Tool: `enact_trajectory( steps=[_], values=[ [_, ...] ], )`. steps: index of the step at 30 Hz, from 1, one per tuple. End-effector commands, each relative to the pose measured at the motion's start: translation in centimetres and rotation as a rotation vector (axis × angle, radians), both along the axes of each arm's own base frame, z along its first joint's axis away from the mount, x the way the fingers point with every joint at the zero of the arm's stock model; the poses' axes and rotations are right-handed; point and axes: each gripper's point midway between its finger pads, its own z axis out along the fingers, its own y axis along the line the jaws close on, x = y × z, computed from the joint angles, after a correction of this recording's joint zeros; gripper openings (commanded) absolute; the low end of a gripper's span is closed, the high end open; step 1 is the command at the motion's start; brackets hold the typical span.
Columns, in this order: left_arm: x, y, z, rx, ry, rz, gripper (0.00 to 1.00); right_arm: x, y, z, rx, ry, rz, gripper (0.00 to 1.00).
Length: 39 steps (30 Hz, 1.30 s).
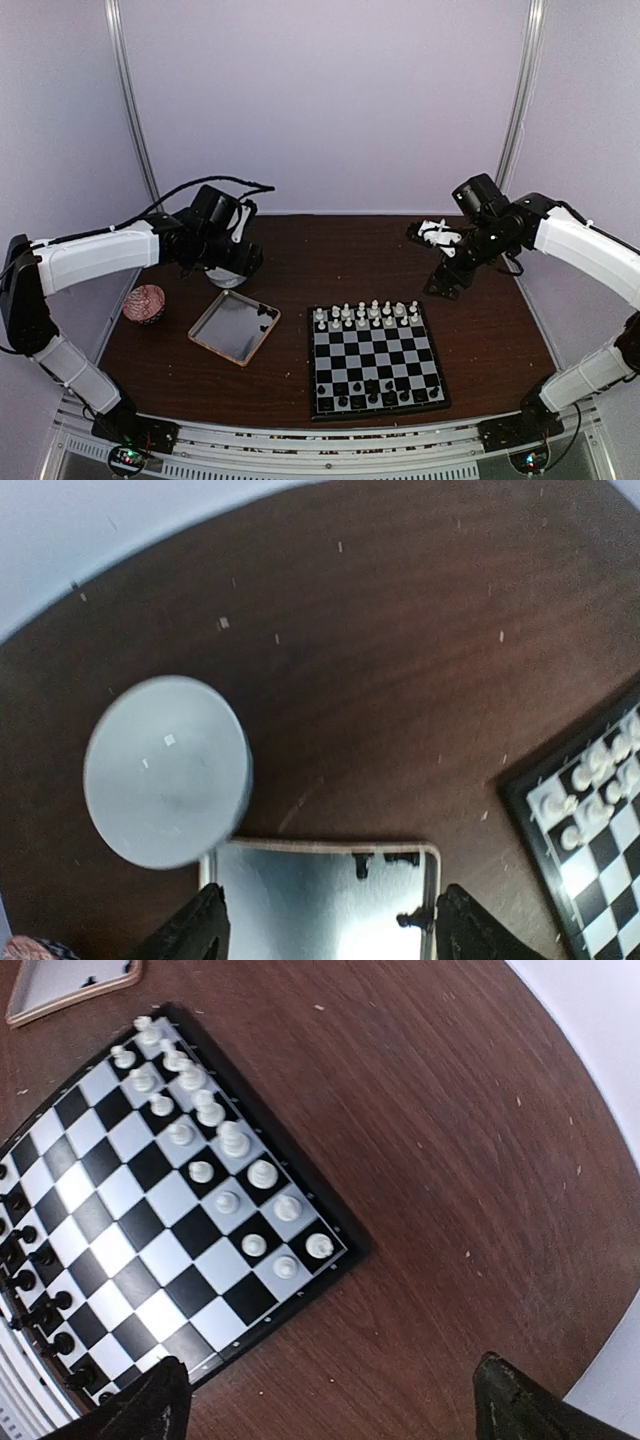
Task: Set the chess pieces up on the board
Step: Pick up the pawn from the storage box.
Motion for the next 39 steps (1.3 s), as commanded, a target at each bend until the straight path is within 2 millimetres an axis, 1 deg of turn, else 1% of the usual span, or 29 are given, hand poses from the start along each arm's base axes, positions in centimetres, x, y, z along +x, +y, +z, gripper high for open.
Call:
enact_trajectory(
  steps=[1, 2, 4, 7, 8, 10, 15, 19, 22, 26, 31, 34, 39],
  values=[
    [-3.1, 0.1, -5.9, 0.0, 0.181, -0.03, 0.72, 2.8, -1.6, -2.5, 0.152, 0.138, -0.155, 1.0],
    [-3.3, -0.1, -6.9, 0.003, 0.209, -0.045, 0.72, 2.7, -1.4, -2.8, 0.2, 0.176, -0.143, 1.0],
    [-3.7, -0.9, -8.5, -0.001, 0.258, -0.087, 0.68, 2.7, -1.4, -3.1, 0.221, 0.175, -0.142, 1.0],
    [-3.6, -1.0, -10.8, 0.023, 0.311, -0.07, 0.62, 2.6, -1.6, -2.3, 0.236, 0.118, -0.132, 1.0],
    [-3.5, -0.9, -11.1, 0.028, 0.312, -0.06, 0.61, 2.5, -1.5, -2.0, 0.249, 0.108, -0.127, 1.0],
    [-3.1, -0.9, -12.0, 0.045, 0.317, -0.051, 0.53, 2.3, -1.3, -1.9, 0.266, 0.108, -0.114, 0.97],
    [-2.5, -1.7, -12.9, 0.045, 0.33, -0.063, 0.49, 1.7, -0.9, -2.4, 0.272, 0.142, -0.085, 0.87],
    [-1.5, -1.6, -13.4, 0.082, 0.304, -0.056, 0.43, 1.4, -0.6, -2.4, 0.279, 0.153, -0.064, 0.82],
    [-0.8, -1.5, -13.9, 0.089, 0.303, -0.052, 0.39, 1.2, -0.5, -2.5, 0.285, 0.163, -0.055, 0.81],
    [0.1, -1.9, -14.1, 0.074, 0.288, -0.055, 0.34, 1.1, -0.4, -2.7, 0.285, 0.174, -0.051, 0.81],
    [0.7, -2.1, -14.9, 0.085, 0.302, -0.059, 0.27, 0.9, -0.3, -2.9, 0.287, 0.189, -0.045, 0.8],
    [0.8, -1.8, -15.2, 0.09, 0.307, -0.053, 0.24, 0.9, -0.3, -2.9, 0.289, 0.194, -0.043, 0.79],
    [0.5, -1.6, -15.7, 0.096, 0.32, -0.062, 0.18, 0.9, -0.2, -3.0, 0.29, 0.2, -0.042, 0.79]
  ],
)
